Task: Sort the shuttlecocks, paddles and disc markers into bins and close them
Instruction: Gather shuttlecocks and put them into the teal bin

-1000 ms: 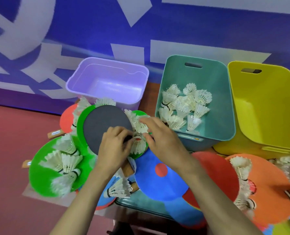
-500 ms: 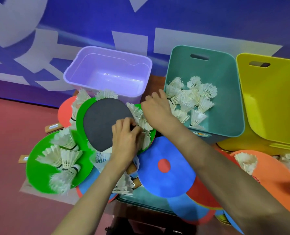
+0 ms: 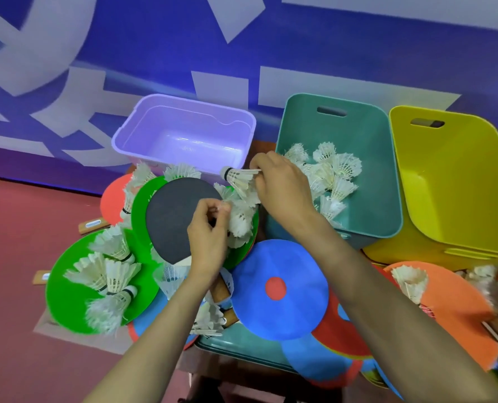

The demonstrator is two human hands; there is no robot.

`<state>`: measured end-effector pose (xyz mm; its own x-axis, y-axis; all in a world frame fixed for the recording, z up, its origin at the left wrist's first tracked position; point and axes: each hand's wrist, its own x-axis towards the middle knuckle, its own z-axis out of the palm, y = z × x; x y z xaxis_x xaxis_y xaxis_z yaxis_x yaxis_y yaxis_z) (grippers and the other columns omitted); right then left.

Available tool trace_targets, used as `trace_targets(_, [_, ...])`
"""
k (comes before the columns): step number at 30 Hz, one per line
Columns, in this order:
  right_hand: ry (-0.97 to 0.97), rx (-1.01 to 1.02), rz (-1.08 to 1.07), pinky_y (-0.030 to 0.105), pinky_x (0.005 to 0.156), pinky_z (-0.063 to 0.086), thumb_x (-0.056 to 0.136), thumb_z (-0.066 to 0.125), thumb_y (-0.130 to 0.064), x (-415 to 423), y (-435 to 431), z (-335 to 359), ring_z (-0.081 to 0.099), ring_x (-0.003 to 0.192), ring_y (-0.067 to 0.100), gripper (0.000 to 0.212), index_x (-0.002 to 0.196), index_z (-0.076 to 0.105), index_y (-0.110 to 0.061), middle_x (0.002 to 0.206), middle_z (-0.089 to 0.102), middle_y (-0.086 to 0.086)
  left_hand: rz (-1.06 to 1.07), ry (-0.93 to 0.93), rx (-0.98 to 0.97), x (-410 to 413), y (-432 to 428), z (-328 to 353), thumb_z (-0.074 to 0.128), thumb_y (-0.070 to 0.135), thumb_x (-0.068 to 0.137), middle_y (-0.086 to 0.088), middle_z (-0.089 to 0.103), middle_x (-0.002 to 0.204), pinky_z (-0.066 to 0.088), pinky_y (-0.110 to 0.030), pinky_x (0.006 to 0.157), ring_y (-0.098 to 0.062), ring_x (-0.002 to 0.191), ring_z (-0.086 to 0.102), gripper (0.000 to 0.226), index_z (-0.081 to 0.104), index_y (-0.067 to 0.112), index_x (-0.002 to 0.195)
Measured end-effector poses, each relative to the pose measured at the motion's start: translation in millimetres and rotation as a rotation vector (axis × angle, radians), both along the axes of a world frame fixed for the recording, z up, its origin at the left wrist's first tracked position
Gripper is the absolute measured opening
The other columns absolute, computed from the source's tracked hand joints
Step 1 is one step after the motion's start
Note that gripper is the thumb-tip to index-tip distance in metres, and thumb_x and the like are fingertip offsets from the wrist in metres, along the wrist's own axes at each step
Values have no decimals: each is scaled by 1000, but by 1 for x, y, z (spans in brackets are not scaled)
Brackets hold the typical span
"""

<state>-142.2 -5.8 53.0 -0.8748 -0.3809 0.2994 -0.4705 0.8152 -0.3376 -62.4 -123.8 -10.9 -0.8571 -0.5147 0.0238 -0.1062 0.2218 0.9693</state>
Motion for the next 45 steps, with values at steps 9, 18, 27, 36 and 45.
trace_targets(9, [121,-294,-143,42,63,49,90,49,-12,2,38,14,57,78,35,15,98,62,-9,92,60,12,130,35,295,-14,1,27,60,20,90,3,58,83,43,-23,74,-9,76,52,7,55,20,85])
trace_targets(18, [41,-144,-376,36,72,45,94,50,-15,-11,118,30,59,91,32,19,109,60,-9,104,65,14,-140,56,124,-64,50,68,62,17,86,6,60,81,53,-42,78,-11,75,54,4,57,17,86])
trace_targets(27, [-246,237,-426,28,62,35,90,47,-7,-35,152,18,60,92,34,19,101,60,-15,104,64,12,-556,-221,-977,-124,101,53,46,4,86,-17,62,104,46,-42,77,-39,94,59,19,55,9,103])
trace_targets(36, [-261,437,-332,34,84,41,83,49,-1,-38,154,-1,49,110,30,38,120,54,-10,117,57,12,-685,-504,-999,-140,108,36,54,9,88,-18,38,133,43,-44,90,-42,110,54,53,32,8,136])
trace_targets(45, [-181,102,-231,37,98,36,92,53,-23,-14,152,2,45,116,26,35,126,52,-16,124,55,6,-517,-56,-770,-82,81,57,59,17,87,-4,56,118,39,-29,88,-25,109,53,29,59,15,116])
